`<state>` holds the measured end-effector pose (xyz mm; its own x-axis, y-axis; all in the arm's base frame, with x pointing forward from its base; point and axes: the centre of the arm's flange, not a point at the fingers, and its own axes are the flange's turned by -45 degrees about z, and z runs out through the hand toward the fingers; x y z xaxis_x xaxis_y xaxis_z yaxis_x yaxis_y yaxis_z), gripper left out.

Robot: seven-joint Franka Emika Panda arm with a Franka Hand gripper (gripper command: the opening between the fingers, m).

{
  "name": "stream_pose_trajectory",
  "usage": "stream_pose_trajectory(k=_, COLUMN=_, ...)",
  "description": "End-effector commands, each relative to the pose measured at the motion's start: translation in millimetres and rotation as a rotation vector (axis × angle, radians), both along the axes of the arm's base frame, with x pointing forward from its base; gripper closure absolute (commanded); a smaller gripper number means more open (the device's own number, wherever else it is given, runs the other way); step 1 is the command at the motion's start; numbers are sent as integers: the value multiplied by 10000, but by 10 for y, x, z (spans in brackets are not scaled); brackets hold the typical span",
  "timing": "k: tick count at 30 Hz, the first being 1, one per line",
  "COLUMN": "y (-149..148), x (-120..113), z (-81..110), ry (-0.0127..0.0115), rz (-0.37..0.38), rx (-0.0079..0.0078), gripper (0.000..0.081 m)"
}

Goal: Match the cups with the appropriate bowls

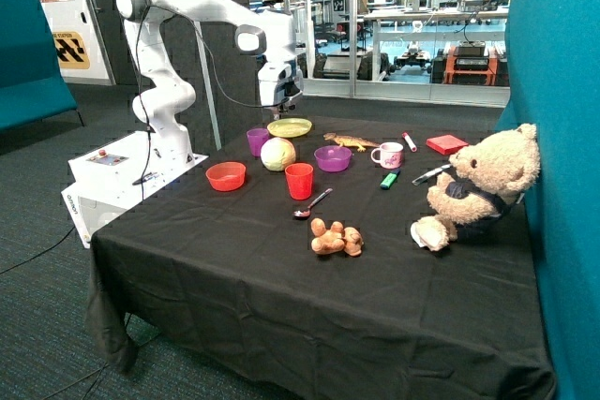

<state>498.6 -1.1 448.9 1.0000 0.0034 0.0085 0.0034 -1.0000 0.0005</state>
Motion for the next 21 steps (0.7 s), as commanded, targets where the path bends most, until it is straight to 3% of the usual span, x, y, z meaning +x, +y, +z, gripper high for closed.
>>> stream_pose_trajectory(k=1, y=11, x=14, z=11, ry=85, rz=3465, rx=-10, gripper=0)
stream_pose_trajectory(k=2, y=89, x=-47, z=13, ry=85, rz=4047, rx=-13, gripper=0)
stream_pose_trajectory(k=4, y=187, x=-116, z=14, ry=84, rz=4214, rx=-13, gripper=24)
stream_pose_trajectory(k=5, y=208, x=-129, z=13, ry=84, rz=4225, rx=-13, gripper=231)
stream_pose_trajectory(k=6, y=225, x=-137, z=11, ry=84, rz=4147, rx=-13, gripper=337)
stream_pose_trajectory(k=8, y=253, x=-145, z=8, ry=84, rz=4273, rx=-14, gripper=416)
stream_pose_trajectory(k=16, y=295, x=-167, z=33, ry=84, rz=4448, rx=-14, gripper=441)
stream_pose_trajectory(k=21, y=400, x=-272, z=19, ry=84, rz=5090, rx=-17, gripper=441)
